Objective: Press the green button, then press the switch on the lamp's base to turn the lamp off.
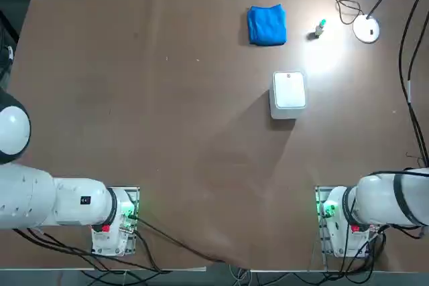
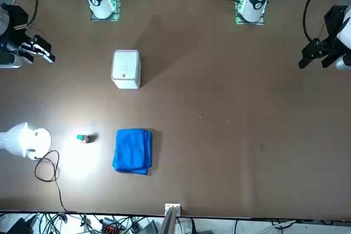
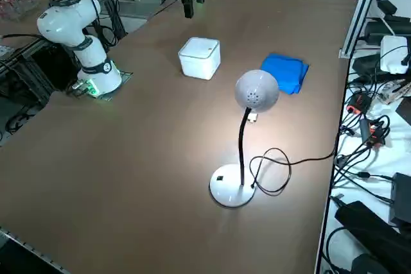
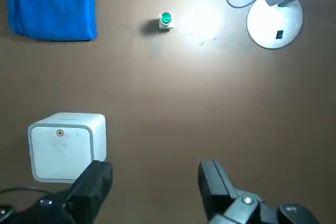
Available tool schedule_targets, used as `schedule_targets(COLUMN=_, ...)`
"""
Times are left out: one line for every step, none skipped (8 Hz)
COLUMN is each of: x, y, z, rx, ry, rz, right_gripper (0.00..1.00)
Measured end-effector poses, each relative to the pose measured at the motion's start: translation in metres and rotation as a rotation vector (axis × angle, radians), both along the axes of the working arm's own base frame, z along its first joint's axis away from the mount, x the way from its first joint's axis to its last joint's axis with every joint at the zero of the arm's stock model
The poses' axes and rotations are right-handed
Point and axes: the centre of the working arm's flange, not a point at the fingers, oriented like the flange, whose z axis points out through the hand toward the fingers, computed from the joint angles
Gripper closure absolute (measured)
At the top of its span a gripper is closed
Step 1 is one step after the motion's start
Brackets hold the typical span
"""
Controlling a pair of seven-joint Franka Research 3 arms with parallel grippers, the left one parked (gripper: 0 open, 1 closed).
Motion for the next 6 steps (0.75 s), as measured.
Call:
schedule_targets(x=0.001, y=-0.002, z=-0.007, rx=0.0, ry=0.024, rz=-0.012, right_gripper=0.04)
schedule_targets(x=0.003, y=-0.002, z=-0.016, rx=-0.001, ry=0.049, rz=-0.023, right_gripper=0.17)
schedule_targets(x=0.009, y=-0.002, z=-0.033, rx=0.0, ry=0.082, rz=-0.024, right_gripper=0.25)
schedule_targets(x=0.021, y=-0.001, z=-0.057, rx=0.001, ry=0.101, rz=-0.023, right_gripper=0.5)
schedule_targets(x=0.041, y=-0.001, z=-0.086, rx=0.003, ry=0.08, rz=-0.026, right_gripper=0.69)
schedule_targets(x=0.063, y=-0.002, z=-0.114, rx=0.005, ry=0.03, rz=-0.04, right_gripper=0.91)
